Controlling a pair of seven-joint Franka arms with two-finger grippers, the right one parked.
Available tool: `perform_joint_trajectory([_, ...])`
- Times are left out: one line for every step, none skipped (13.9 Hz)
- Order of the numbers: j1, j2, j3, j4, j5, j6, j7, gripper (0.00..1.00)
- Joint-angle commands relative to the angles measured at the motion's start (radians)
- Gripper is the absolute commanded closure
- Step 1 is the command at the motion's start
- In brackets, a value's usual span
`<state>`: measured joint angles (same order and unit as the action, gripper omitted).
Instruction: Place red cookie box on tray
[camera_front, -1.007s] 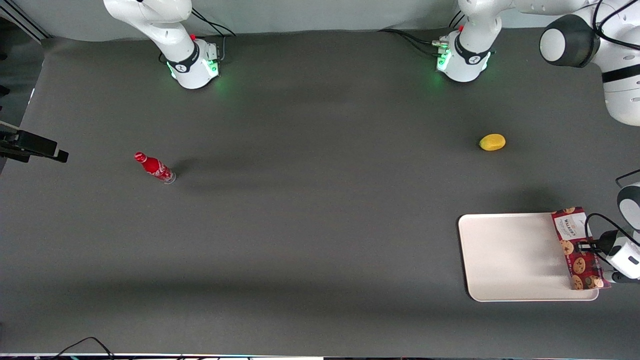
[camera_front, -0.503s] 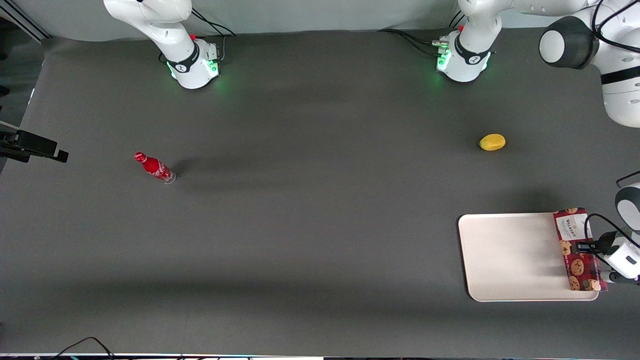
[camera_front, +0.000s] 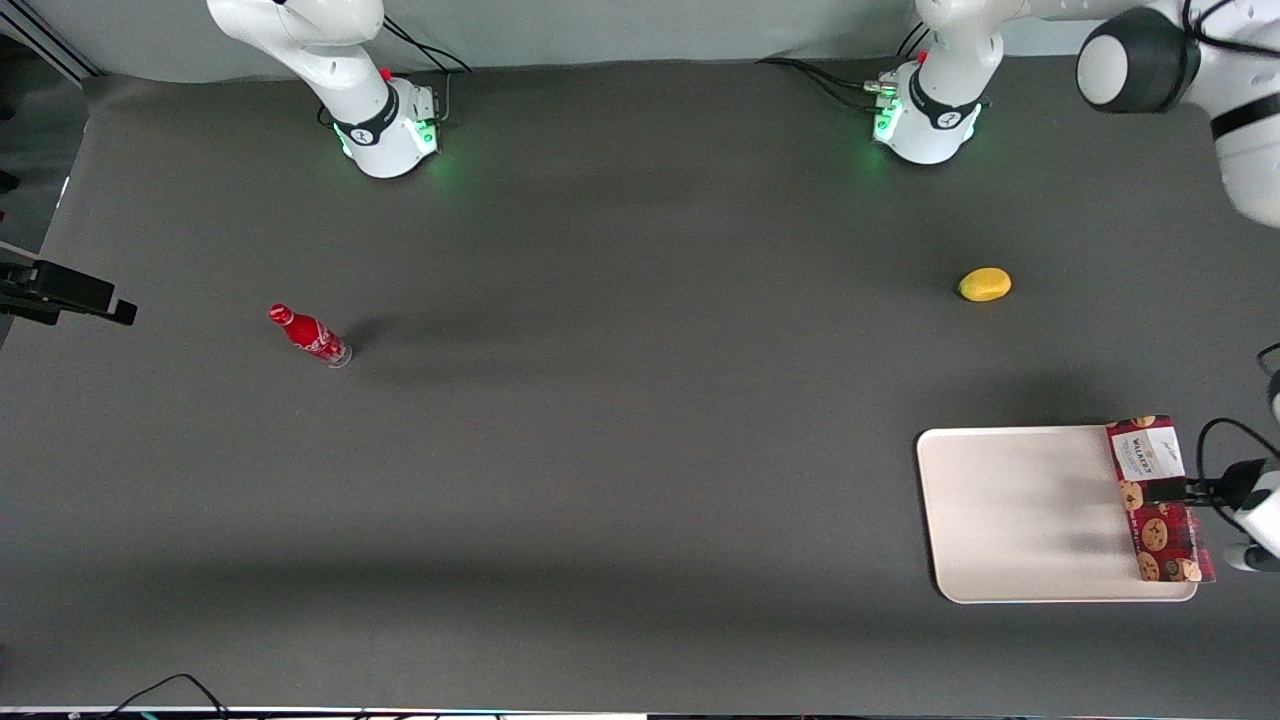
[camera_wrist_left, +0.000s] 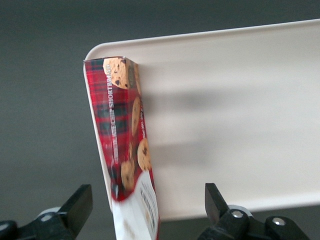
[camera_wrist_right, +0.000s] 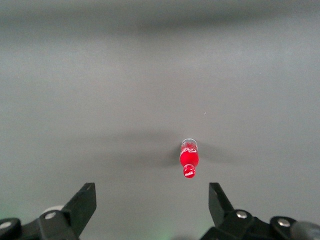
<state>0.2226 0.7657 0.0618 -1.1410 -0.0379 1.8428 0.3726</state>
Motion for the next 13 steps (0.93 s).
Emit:
perform_joint_trajectory([-0.048,-0.175,0.013,-0.043,0.006,-0.152,-0.004,0.00])
perform_joint_trajectory([-0.057,-0.215,0.013,-0.048,0.006,-0.209,-0.008,0.00])
perform_joint_trajectory([-0.064,-0.258,0.012,-0.068,0.006,-0.247,-0.021,0.00])
perform_joint_trajectory([-0.086,-0.304,0.013,-0.104,0.006,-0.261,-0.050,0.00])
perform_joint_trajectory([-0.107,-0.348,0.013,-0.138,0.007,-0.273,-0.095,0.00])
perform_joint_trajectory([-0.133,-0.389,0.013,-0.164,0.010,-0.305,-0.139,0.00])
perform_joint_trajectory([-0.152,-0.425,0.013,-0.175,0.016,-0.336,-0.173,0.00])
perform_joint_trajectory([-0.167,-0.453,0.012,-0.184,0.021,-0.371,-0.201,0.00])
perform_joint_trajectory([-0.172,-0.485,0.012,-0.206,0.021,-0.385,-0.224,0.00])
perform_joint_trajectory([-0.192,-0.528,0.010,-0.248,0.021,-0.378,-0.245,0.00])
perform_joint_trajectory([-0.213,-0.580,0.010,-0.293,0.021,-0.372,-0.271,0.00])
perform_joint_trajectory([-0.248,-0.624,0.010,-0.336,0.021,-0.372,-0.311,0.00])
perform_joint_trajectory([-0.274,-0.670,0.010,-0.376,0.021,-0.373,-0.340,0.00])
